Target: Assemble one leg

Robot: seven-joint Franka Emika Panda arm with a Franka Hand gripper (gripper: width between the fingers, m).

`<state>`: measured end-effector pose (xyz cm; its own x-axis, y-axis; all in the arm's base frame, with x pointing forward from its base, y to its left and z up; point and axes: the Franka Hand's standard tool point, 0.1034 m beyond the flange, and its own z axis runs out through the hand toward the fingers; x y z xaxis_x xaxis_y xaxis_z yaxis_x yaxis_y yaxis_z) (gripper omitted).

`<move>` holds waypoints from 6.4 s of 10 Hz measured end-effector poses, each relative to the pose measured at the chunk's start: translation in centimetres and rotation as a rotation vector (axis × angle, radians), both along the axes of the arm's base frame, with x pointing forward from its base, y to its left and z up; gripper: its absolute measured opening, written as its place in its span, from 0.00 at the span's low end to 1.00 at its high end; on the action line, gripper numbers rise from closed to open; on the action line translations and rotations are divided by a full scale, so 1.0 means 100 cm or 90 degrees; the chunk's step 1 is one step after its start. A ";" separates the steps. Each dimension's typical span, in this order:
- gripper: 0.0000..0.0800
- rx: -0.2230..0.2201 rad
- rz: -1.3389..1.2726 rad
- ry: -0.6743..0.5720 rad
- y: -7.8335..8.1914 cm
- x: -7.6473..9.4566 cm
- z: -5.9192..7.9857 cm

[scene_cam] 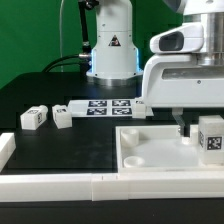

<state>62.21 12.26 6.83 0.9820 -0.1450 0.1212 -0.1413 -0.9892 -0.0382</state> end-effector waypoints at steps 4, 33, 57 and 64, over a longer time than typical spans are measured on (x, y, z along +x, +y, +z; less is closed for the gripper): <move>0.65 -0.003 0.017 -0.001 0.000 0.000 0.000; 0.81 -0.023 0.025 -0.044 0.000 0.004 0.000; 0.80 0.075 -0.607 -0.029 -0.002 0.001 0.002; 0.81 -0.027 -0.017 -0.030 0.000 -0.001 0.000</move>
Offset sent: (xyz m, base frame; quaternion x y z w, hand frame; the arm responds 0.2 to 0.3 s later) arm 0.0000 0.0000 0.0000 0.0000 0.0000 0.0000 1.0000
